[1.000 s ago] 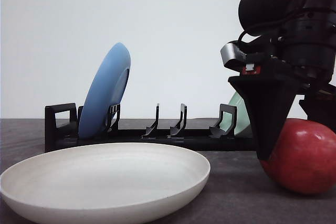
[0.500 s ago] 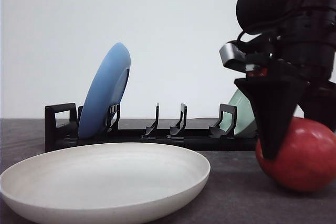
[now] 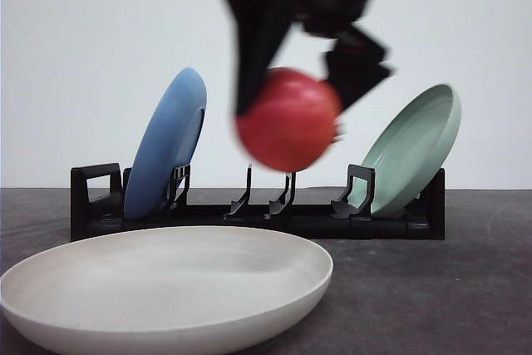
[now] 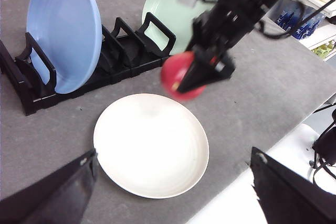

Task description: Place pomegranate in white plate

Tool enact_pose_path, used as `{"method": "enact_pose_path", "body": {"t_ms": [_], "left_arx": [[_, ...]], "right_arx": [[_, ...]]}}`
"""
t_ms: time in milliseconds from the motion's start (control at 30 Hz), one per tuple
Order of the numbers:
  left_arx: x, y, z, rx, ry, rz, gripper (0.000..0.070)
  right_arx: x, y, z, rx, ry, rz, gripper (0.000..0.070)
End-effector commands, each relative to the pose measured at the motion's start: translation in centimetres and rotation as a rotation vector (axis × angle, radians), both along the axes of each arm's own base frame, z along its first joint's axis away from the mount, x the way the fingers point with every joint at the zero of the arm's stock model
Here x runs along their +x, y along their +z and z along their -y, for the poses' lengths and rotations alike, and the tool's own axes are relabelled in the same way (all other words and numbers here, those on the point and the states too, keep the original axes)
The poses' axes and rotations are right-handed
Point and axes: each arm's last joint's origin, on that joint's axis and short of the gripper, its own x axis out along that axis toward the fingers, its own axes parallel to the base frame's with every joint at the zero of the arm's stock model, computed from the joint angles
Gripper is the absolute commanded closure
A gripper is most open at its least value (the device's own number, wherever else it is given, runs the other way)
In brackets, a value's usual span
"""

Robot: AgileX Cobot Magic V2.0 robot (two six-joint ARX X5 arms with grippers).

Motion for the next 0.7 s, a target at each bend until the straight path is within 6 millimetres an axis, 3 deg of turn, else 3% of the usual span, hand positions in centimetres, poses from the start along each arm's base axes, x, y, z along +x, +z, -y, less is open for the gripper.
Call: {"method": "enact_pose_path", "body": {"t_ms": [0, 133, 300, 667], "left_arx": [[0.0, 0.2, 0.0, -0.013, -0.007, 0.008, 0.0144], [0.0, 0.3, 0.0, -0.012, 0.012, 0.017, 0.0144], [0.1, 0.3, 0.0, -0.015, 0.019, 0.016, 0.0144], [0.1, 0.3, 0.0, -0.016, 0.02, 0.015, 0.0144]], "right_arx": [[-0.3, -0.7, -1.8, 0.011, 0.012, -0.01, 0.0252], [-1.4, -2.6, -4.3, 0.001, 0.069, -0.023, 0.0252], [-2.0, -4.4, -6.0, -0.035, 0.102, -0.025, 0.0252], [-1.8, -7.3, -6.8, -0.104, 0.105, -0.078, 0.0242]]}}
